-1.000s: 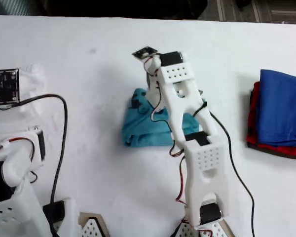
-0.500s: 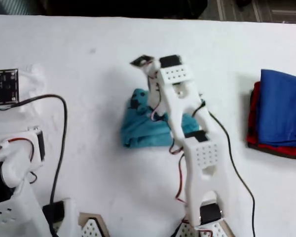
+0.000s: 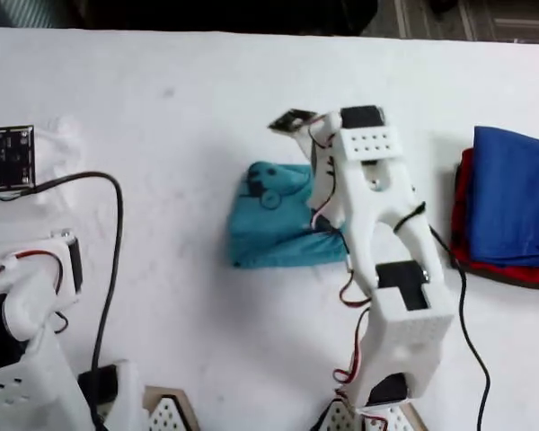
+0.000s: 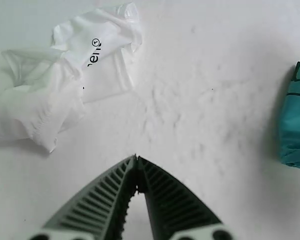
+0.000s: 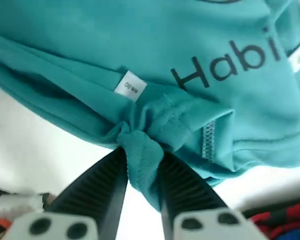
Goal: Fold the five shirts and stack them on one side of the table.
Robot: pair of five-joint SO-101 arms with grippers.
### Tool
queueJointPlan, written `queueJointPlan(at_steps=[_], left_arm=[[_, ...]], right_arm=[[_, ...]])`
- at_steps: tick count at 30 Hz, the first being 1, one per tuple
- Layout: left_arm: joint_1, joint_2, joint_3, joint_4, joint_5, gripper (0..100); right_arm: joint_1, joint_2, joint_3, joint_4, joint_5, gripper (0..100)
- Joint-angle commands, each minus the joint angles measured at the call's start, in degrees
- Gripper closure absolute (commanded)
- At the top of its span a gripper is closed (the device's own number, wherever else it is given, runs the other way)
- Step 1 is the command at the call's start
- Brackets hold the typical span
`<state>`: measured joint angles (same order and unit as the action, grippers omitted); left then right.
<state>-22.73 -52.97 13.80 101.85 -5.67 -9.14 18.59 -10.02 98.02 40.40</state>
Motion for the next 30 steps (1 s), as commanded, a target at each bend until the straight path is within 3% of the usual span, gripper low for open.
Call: queueJointPlan(at_steps=[1, 6, 9, 12, 18, 20, 24, 30], left_arm=[[0.0, -0.1, -0.2, -0.1, 0.3, 98], [0.0, -0.1, -0.1, -0.4, 0.3, 98], [0.0, -0.1, -0.1, -0.4, 0.3, 98], [0.0, -0.1, -0.1, -0.4, 0.3, 98], [0.0, -0.1, -0.1, -0.8, 0.3, 98], [0.0, -0.1, -0.1, -0.8, 0.3, 98], [0.0, -0.1, -0.1, -0.8, 0.3, 98], [0.0, -0.1, -0.1, -0.8, 0.3, 98]], right_arm=[[0.7, -3.8, 1.8, 0.3, 0.6, 88.5], [-0.7, -9.9, 1.8, 0.3, 0.0, 60.1], [-3.9, -13.8, 0.1, 0.3, 0.0, 54.3], [-7.6, -14.8, -1.9, 0.0, -1.8, 63.0], [-12.3, -6.9, -4.2, -8.7, -10.2, 99.5], [-12.2, -3.3, -5.3, -11.6, -12.5, 93.7], [-11.5, 4.4, -8.2, -12.1, -13.3, 98.1], [-7.8, 9.6, -8.7, 0.2, -13.4, 98.1]])
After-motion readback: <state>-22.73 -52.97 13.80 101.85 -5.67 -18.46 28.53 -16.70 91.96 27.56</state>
